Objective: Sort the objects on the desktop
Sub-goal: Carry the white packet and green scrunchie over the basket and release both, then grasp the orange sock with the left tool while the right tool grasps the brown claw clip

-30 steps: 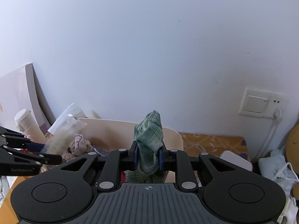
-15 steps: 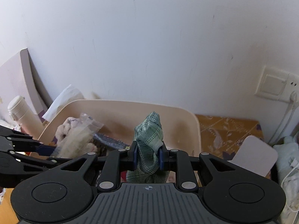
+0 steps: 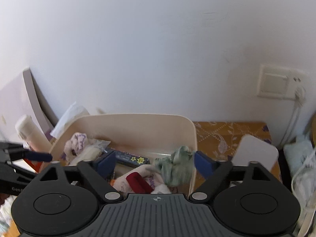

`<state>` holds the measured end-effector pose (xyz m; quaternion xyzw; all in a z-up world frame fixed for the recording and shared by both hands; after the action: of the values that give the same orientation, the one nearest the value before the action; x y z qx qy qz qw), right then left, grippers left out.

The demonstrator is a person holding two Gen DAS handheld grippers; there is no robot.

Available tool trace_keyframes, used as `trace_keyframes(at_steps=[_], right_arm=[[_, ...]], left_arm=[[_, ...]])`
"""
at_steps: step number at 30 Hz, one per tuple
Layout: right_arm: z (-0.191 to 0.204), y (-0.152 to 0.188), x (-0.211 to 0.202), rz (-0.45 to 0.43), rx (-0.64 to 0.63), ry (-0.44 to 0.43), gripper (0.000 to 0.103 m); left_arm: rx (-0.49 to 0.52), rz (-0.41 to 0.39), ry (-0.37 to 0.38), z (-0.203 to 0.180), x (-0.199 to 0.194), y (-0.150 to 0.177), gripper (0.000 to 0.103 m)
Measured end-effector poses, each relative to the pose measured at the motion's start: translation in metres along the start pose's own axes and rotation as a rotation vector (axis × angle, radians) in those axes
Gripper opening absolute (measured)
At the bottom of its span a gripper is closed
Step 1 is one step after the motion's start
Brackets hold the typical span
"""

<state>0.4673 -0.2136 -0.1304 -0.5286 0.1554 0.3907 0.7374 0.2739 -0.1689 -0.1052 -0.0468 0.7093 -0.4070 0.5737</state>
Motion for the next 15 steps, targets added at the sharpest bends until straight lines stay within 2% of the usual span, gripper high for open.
trace_keyframes(at_steps=[6, 12, 15], right_arm=[[-0.025, 0.018, -0.023, 0.016, 0.010, 0.028, 0.099], [-0.046, 0.048, -0.026, 0.074, 0.049, 0.067, 0.103], [-0.054, 0.061, -0.026, 0.095, 0.067, 0.082, 0.103]], left_arm=[[-0.002, -0.023, -0.019, -0.002, -0.026, 0.024, 0.077], [0.002, -0.002, -0.026, -0.007, -0.037, 0.047, 0.077], [0.020, 0.006, -0.057, -0.013, -0.036, 0.061, 0.077]])
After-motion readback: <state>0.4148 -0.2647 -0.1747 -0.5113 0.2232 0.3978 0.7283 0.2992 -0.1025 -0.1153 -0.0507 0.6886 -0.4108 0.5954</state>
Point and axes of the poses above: each gripper's, at about its wrist camera, not at the fingertips, and x roughly the way its jaws point, z to its left, y to its underside, the point moved 5 cm from there along x, roughly the way its jaws point, and after that the axes turned 12 degrees about x, right-handed, at the moved point
